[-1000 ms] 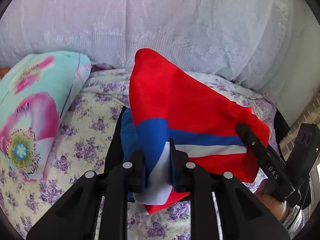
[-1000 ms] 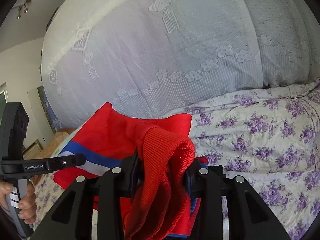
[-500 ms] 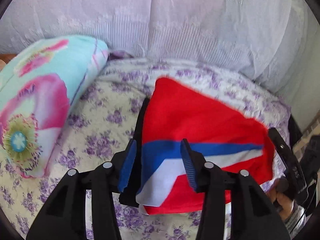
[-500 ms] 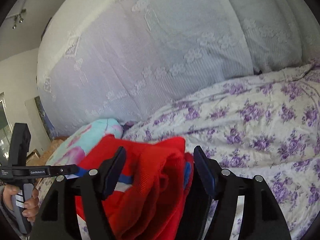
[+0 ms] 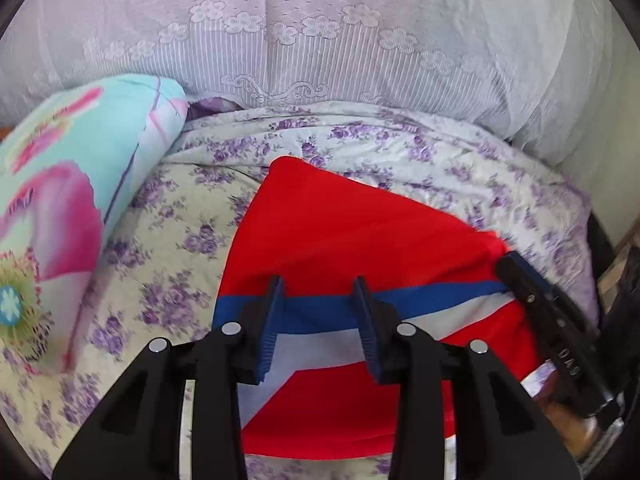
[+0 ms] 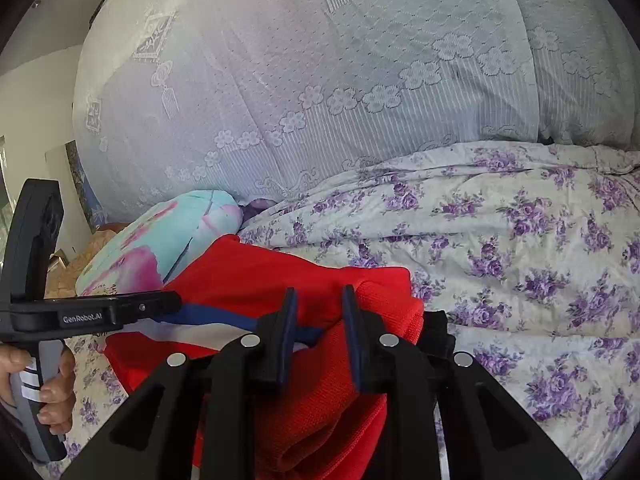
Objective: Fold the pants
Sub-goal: 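Lower the bundle onto the black clothes stack with both tools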
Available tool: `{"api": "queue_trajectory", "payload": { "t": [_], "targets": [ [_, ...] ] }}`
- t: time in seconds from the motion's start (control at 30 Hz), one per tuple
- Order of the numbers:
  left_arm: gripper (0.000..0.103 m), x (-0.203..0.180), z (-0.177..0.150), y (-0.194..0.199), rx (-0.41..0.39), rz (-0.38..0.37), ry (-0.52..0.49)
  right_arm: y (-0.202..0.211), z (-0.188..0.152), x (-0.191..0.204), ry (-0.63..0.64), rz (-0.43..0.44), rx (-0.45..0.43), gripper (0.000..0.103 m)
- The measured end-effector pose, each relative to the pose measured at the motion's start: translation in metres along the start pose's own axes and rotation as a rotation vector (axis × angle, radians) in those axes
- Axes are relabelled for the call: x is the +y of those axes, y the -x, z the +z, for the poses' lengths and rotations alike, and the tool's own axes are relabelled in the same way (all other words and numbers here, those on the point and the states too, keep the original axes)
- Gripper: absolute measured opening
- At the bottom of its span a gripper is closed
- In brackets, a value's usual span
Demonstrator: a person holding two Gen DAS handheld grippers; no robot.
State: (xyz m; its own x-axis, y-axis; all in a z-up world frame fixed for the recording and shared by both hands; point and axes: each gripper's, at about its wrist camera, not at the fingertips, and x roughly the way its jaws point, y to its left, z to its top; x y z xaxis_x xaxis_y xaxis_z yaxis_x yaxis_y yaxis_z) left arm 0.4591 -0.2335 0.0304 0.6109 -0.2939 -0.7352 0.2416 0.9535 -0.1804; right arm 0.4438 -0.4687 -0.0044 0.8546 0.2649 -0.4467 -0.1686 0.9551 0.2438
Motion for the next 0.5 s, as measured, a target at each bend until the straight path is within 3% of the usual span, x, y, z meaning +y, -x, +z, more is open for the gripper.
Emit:
{"api": "queue_trajectory", "payload": {
  "t": [0.23, 0.4, 0.5],
  "targets": [
    [0.035, -0.002, -0.009, -0.010, -0.035, 0.040, -0.044, -0.013, -0.011, -0.008, -0.041, 0.003, 0.008, 0.022],
    [0.035, -0.008, -0.009, -0.004, -0.047, 0.067, -0.062, -0.013, -0.002, 0.004, 0.026, -0.046, 0.036, 0.022],
    [0.038, -0.012, -0.007, 0.013, -0.042, 0.090, -0.063, 0.009, 0.009, 0.015, 0.051, -0.039, 0.012, 0.029]
  ]
}}
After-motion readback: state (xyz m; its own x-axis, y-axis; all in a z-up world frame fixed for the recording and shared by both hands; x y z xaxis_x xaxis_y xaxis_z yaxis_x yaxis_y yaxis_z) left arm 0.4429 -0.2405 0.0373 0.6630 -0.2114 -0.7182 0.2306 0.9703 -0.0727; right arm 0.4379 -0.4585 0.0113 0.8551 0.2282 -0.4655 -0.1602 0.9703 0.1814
